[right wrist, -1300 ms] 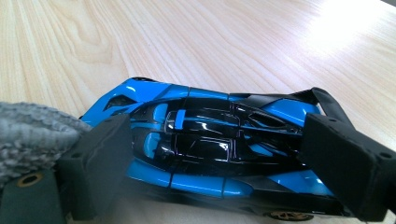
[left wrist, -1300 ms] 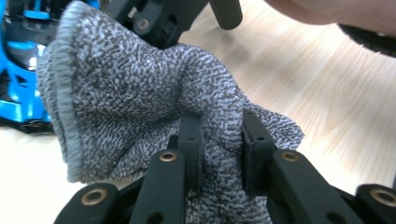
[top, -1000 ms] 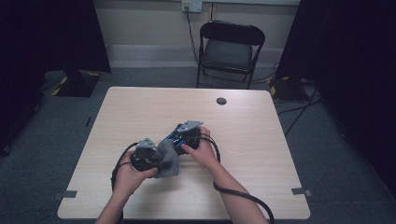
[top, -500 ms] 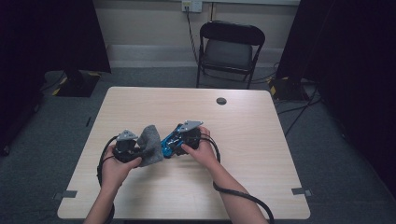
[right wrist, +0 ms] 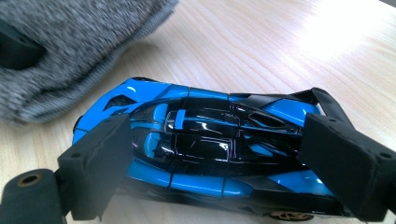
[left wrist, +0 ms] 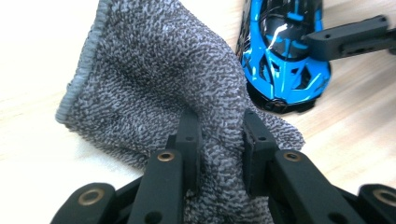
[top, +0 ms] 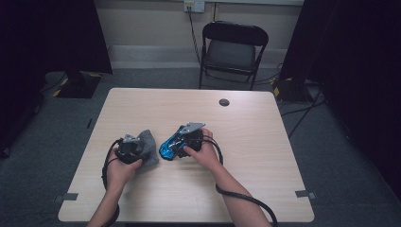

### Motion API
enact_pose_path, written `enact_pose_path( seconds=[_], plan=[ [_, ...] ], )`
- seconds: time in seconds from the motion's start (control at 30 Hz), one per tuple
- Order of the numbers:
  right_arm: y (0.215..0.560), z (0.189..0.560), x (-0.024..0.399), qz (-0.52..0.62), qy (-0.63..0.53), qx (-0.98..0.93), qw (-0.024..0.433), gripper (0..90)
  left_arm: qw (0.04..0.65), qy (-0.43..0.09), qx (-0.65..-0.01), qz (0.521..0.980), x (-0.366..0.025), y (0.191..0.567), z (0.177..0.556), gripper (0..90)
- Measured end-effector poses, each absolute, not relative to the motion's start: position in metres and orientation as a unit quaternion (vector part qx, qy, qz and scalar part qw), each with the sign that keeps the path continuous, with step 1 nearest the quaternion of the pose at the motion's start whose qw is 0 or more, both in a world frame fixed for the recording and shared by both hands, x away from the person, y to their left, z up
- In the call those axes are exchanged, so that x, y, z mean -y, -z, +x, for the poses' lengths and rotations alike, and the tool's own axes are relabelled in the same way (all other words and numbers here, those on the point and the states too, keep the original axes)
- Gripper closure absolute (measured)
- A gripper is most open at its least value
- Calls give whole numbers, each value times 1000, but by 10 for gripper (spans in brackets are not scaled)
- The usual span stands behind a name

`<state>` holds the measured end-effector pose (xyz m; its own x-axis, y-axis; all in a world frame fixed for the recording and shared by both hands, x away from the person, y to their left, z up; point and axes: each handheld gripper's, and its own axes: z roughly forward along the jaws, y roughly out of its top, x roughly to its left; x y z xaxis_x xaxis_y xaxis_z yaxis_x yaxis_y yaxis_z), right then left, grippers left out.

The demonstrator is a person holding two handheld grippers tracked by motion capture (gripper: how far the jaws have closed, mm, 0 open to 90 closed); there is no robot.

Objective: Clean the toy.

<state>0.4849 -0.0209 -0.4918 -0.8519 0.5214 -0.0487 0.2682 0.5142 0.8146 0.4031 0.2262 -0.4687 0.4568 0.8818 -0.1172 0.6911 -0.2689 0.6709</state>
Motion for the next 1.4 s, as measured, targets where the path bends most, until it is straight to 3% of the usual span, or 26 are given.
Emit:
enact_pose_path(
  seconds=[0.53, 1.4],
  plan=[
    [492, 485, 21, 229, -435, -859, 144, 91, 334, -102, -481, 804, -216, 474, 407, 733],
    [490, 485, 19, 231, -429, -861, 145, 89, 347, -45, -432, 831, -171, 470, 377, 735]
  ],
)
